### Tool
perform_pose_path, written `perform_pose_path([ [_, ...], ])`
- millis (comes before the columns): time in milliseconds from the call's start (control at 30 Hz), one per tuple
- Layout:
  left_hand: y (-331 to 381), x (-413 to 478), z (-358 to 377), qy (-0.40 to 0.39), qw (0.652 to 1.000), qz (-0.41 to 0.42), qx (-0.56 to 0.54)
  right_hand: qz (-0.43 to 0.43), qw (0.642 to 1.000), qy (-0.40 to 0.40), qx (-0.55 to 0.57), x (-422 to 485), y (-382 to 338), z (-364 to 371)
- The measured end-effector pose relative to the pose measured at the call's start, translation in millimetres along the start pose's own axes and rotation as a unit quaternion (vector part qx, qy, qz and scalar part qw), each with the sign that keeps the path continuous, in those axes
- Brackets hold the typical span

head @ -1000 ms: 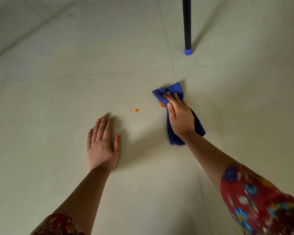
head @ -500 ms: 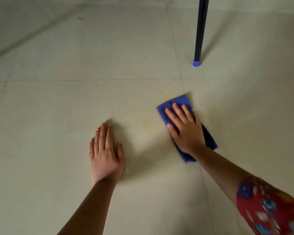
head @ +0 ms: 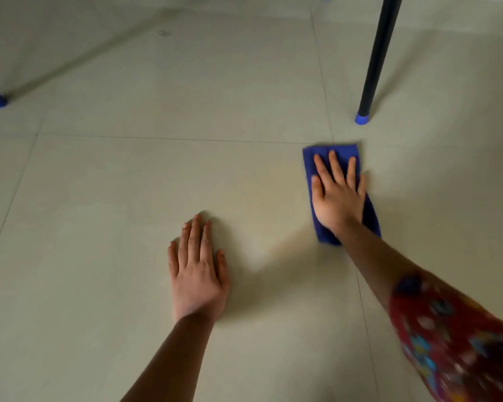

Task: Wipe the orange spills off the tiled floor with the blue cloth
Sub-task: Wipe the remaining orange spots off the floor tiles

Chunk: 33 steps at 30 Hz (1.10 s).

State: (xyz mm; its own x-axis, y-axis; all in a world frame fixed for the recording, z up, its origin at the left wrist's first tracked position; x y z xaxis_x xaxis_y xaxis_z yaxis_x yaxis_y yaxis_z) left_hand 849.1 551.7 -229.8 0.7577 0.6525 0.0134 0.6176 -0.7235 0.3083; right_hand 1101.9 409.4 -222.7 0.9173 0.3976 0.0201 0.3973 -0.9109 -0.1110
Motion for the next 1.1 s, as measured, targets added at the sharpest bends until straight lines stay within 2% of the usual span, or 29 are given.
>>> perform_pose_path([
  [67,0,0,-1,0.001,1.0,0.004,-0.007,0.019,0.999,-0.021,0.019,40,-38,4],
  [133,-2,0,-1,0.014,1.0,0.004,-0.017,-0.032,0.998,-0.037,0.032,65,-85,10],
  [200,-4,0,0,0.026,0.999,-0.016,-0.038,-0.137,0.989,-0.044,0.027,54,-127,14],
  [267,-6,0,1,0.043,0.996,-0.048,-0.057,-0.293,0.955,-0.036,0.01,9,-139,15],
  [333,-7,0,4,0.048,0.995,-0.063,-0.057,-0.413,0.91,-0.037,0.011,-42,-111,10],
  [367,-6,0,4,0.047,0.995,-0.064,-0.055,-0.431,0.901,-0.044,0.008,-56,-87,8],
  [400,-6,1,4,0.047,0.995,-0.063,-0.054,-0.422,0.906,-0.042,0.007,-55,-65,6],
  [467,-6,2,4,0.042,0.996,-0.062,-0.053,-0.321,0.947,-0.02,0.01,-27,-40,5],
  [533,-6,2,4,0.042,0.996,-0.055,-0.062,-0.208,0.978,-0.019,0.01,8,-55,3],
  [567,-7,3,4,0.046,0.995,-0.051,-0.068,-0.192,0.981,-0.028,0.015,16,-74,4],
  [600,-7,2,3,0.052,0.994,-0.047,-0.079,-0.203,0.978,-0.037,0.021,14,-95,7],
  [667,-10,2,0,0.074,0.989,-0.054,-0.115,-0.29,0.956,-0.04,0.016,-19,-122,11],
  [733,-13,2,-1,0.088,0.983,-0.071,-0.146,-0.4,0.916,-0.034,0.012,-82,-109,11],
  [767,-13,1,-2,0.087,0.981,-0.076,-0.153,-0.423,0.905,-0.046,0.008,-112,-88,8],
  [833,-11,1,-3,0.085,0.982,-0.072,-0.15,-0.402,0.914,-0.054,0.003,-133,-35,0],
  [933,-9,1,-2,0.072,0.988,-0.052,-0.123,-0.226,0.974,-0.008,-0.009,-83,12,-1],
  [1000,-7,0,-2,0.057,0.991,-0.038,-0.118,-0.135,0.991,0.008,0.017,-47,-6,1],
  [1067,-5,2,-3,0.047,0.992,-0.03,-0.117,-0.146,0.988,0.011,0.045,-43,-55,7],
  [1100,-5,1,-4,0.042,0.992,-0.023,-0.114,-0.191,0.98,0.014,0.05,-57,-73,10],
])
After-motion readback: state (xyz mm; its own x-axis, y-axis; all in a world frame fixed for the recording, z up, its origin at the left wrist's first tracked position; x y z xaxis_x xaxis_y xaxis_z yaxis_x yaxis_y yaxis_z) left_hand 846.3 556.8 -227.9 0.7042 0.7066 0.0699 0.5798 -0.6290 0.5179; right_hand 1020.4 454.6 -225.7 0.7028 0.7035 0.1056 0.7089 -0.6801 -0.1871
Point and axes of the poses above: each hand's wrist, its own x-axis towards the middle knuckle, its own z-axis out of the palm, y = z × x, the point moved 1 cm from there along x, towards the middle knuckle, and after that the axes turned 1 degree about y, right-handed, at the moved point
